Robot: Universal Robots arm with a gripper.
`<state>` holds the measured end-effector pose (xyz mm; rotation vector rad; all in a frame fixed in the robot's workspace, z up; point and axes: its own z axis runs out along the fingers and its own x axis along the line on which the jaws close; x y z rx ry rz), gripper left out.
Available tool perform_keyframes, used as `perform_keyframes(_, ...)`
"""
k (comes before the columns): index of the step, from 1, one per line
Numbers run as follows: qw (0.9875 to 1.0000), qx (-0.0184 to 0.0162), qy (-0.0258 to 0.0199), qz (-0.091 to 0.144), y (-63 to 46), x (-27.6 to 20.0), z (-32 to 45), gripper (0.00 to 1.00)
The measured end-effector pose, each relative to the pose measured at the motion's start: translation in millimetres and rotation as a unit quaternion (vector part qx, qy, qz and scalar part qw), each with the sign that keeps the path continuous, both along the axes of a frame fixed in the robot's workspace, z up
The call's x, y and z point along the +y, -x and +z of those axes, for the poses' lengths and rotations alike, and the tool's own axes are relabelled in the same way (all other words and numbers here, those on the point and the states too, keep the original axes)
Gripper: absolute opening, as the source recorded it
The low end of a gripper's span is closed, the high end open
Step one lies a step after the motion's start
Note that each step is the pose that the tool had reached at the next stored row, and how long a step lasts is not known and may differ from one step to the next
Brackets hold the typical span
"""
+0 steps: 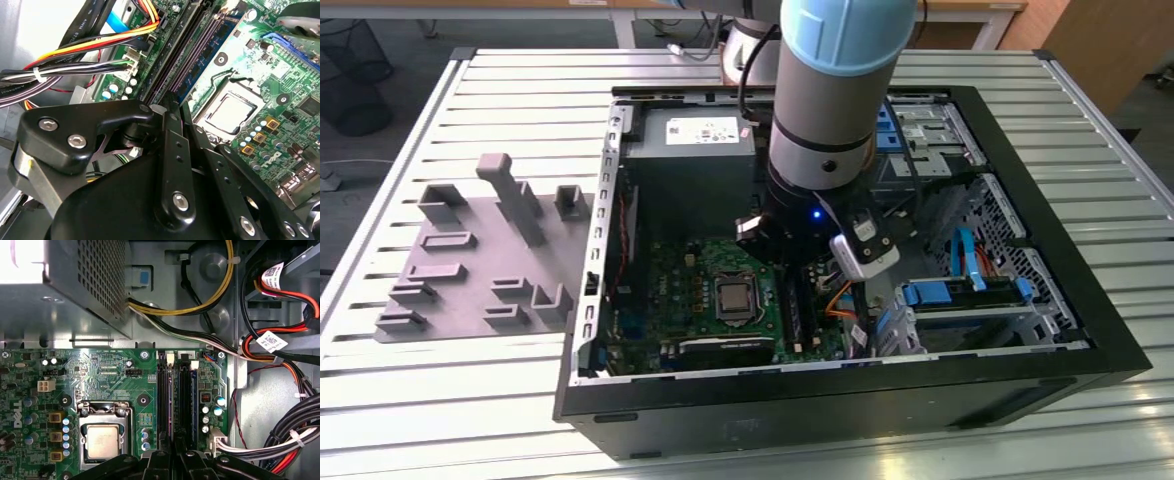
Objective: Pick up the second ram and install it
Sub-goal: 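Insert the second ram into the second slot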
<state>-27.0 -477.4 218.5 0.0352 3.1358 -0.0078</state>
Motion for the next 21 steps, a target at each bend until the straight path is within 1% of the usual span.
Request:
perform_keyframes(3,1.0000,0.0000,-0.0001,0.000,0.0,0.2,-0.2,0.14)
perform_keyframes(8,1.0000,-0.0001,-0.0002,0.000,0.0,1.8,-1.5,0.14)
perform_keyframes(16,1.0000,0.0000,-0.0002,0.004,0.0,1.8,-4.4,0.14)
perform_keyframes(21,1.0000,0.0000,-0.0011,0.004,0.0,2.0,-5.9,0.14)
